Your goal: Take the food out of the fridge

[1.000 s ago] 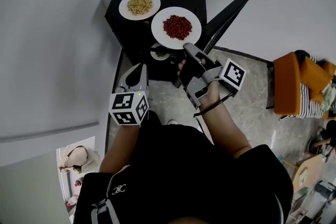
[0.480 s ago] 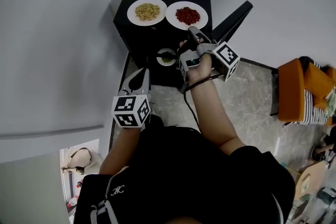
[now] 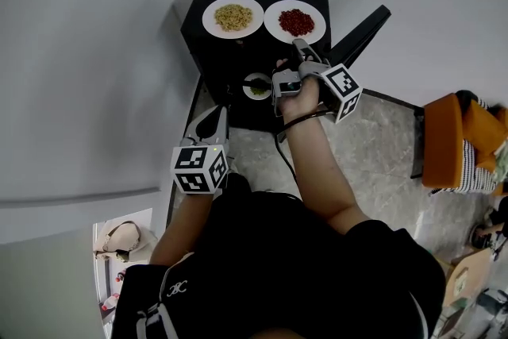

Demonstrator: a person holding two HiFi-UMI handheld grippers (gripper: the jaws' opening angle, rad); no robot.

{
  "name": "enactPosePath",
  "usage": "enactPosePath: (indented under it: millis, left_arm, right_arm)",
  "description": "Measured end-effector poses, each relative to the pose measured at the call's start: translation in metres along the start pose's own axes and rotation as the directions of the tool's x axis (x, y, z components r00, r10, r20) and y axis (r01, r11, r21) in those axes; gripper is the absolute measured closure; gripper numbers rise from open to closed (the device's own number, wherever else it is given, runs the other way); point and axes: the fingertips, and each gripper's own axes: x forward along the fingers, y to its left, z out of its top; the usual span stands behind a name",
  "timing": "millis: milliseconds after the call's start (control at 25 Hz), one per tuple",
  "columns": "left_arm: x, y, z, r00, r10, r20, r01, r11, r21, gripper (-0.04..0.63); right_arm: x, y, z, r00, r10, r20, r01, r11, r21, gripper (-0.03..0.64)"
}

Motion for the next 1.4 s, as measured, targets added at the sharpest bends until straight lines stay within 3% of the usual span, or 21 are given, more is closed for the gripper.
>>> enactPosePath:
  millis: [160,320,480,520,560,640,680,760,880,960,1040,1120,1240,1400]
  left_arm:
    - [-0.001,0.001,-0.003,1.0,-0.001,-0.003,0.001,1.0,-0.007,0.598]
    - [0.0,0.0,-0.005,1.0,-0.009,-0.003,0.009,1.0,-0.012,0.598]
    - [0.001,-0.002,-0.003,1.0,-0.016,0.002,0.016,1.0,-0.021,0.598]
    - [0.002,-0.003,-0.002,1.0,-0.019,0.004,0.019,1.0,-0.021,0.598]
    - [0.003,-0.003,-0.002,1.0,-0.021,0.006,0.021,1.0,-0.022,0.598]
    - [0.006,-0.006,0.0,1.0,-0.026,0.01,0.026,0.999,-0.022,0.598]
    - [0.008,-0.009,0.002,0.999,-0.029,0.013,0.029,0.999,-0.02,0.598]
    - [0.009,-0.016,0.005,0.999,-0.038,0.019,0.038,0.999,-0.011,0.598]
    - [0.012,-0.028,0.009,0.998,-0.052,0.027,0.052,0.999,0.007,0.598]
    - [0.012,-0.038,0.01,0.998,-0.063,0.031,0.063,0.998,0.02,0.598]
    - [0.011,-0.049,0.01,0.997,-0.074,0.034,0.073,0.997,0.035,0.598]
    - [0.011,-0.059,0.007,0.996,-0.084,0.034,0.082,0.995,0.049,0.598]
    - [0.009,-0.069,0.0,0.996,-0.091,0.024,0.089,0.994,0.06,0.597]
    - [0.005,-0.076,-0.01,0.996,-0.09,0.008,0.09,0.994,0.059,0.597]
  right_arm:
    - [0.002,-0.001,-0.007,0.999,0.04,-0.019,-0.04,0.999,0.002,0.457]
    - [-0.006,0.002,-0.015,0.993,0.102,-0.053,-0.104,0.994,-0.037,0.402]
    - [-0.03,0.006,-0.035,0.98,0.132,-0.148,-0.156,0.974,-0.165,0.428]
    - [-0.037,0.002,-0.04,0.977,0.115,-0.179,-0.154,0.962,-0.227,0.542]
    - [-0.044,-0.004,-0.046,0.975,0.089,-0.206,-0.151,0.94,-0.306,0.605]
    - [-0.056,-0.014,-0.053,0.972,0.034,-0.234,-0.152,0.847,-0.509,0.617]
    - [-0.063,-0.018,-0.054,0.972,0.005,-0.234,-0.153,0.77,-0.619,0.617]
    - [-0.076,-0.022,-0.056,0.976,-0.043,-0.214,-0.151,0.57,-0.807,0.618]
    - [-0.094,-0.018,-0.059,0.983,-0.06,-0.172,-0.151,0.261,-0.954,0.618]
    - [-0.106,-0.012,-0.061,0.986,-0.042,-0.161,-0.155,0.116,-0.981,0.618]
    - [-0.118,-0.009,-0.063,0.987,-0.027,-0.161,-0.159,0.045,-0.986,0.618]
    - [-0.126,-0.011,-0.062,0.987,-0.027,-0.159,-0.159,0.014,-0.987,0.618]
    - [-0.135,-0.017,-0.059,0.987,-0.041,-0.155,-0.155,0.001,-0.988,0.618]
    - [-0.144,-0.02,-0.057,0.987,-0.052,-0.153,-0.152,0.013,-0.988,0.618]
